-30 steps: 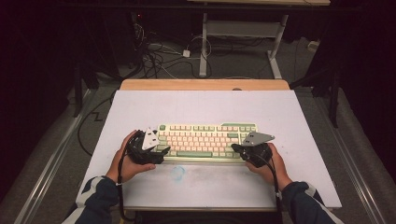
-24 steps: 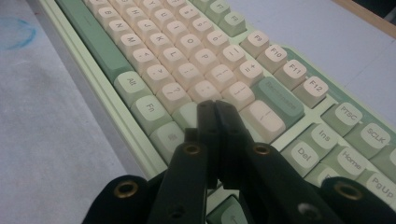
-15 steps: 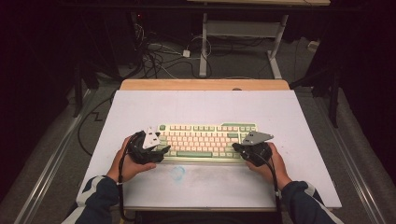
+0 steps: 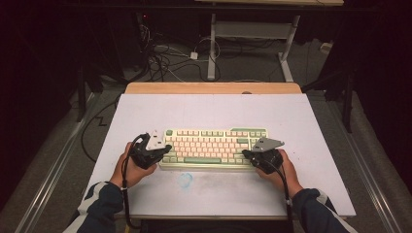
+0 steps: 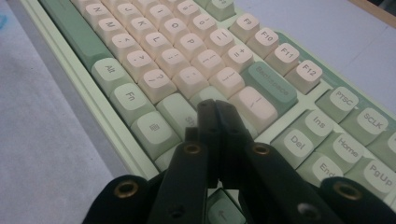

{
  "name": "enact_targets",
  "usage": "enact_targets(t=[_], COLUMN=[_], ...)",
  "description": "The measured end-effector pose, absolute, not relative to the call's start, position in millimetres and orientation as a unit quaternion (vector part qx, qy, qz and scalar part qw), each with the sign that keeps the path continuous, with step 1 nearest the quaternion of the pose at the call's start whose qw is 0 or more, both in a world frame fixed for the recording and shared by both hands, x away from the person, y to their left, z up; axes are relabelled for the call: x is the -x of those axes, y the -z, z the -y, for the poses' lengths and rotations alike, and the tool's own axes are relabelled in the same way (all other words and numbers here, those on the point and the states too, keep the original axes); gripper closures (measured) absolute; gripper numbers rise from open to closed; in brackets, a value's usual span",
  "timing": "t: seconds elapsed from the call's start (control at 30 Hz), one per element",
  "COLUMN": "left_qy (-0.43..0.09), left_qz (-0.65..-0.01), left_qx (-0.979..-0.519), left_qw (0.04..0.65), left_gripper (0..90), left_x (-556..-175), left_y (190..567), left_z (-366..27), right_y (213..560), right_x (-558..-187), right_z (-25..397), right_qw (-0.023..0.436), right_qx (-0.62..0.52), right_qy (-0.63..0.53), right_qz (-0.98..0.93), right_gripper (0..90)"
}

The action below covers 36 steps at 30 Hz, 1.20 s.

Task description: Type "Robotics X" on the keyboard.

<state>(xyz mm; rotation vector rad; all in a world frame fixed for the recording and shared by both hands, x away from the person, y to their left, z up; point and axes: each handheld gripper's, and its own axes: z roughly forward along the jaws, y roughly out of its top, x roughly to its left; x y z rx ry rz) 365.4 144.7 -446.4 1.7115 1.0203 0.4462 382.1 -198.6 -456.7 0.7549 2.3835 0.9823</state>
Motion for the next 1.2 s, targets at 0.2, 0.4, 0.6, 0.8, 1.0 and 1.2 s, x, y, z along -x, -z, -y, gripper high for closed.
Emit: enact_targets(t=[0.2, 0.4, 0.6, 0.8, 1.0, 1.2], left_qy=[-0.176, -0.167, -0.153, -0.151, -0.149, -0.150], left_qz=[-0.425, -0.419, -0.419, -0.412, -0.412, -0.414], left_qx=[-0.720, -0.728, -0.734, -0.744, -0.749, -0.754], left_qw=[0.520, 0.516, 0.512, 0.503, 0.496, 0.488], left_gripper=[87.3, 87.3, 87.3, 87.3, 87.3, 87.3], left_x=[-373, -380, -390, -398, -405, -409], left_y=[441, 441, 441, 443, 447, 453], left_z=[-133, -120, -105, -90, -80, -74], right_y=[457, 457, 457, 458, 458, 458], right_x=[-382, -382, -382, -382, -382, -382], right_z=[198, 198, 198, 198, 198, 198], right_qw=[0.227, 0.229, 0.229, 0.229, 0.230, 0.230], right_qx=[-0.275, -0.275, -0.274, -0.275, -0.276, -0.276], right_qy=[-0.357, -0.356, -0.356, -0.358, -0.357, -0.357], right_qz=[-0.864, -0.863, -0.863, -0.863, -0.862, -0.862], right_gripper=[90.0, 90.0, 90.0, 90.0, 90.0, 90.0])
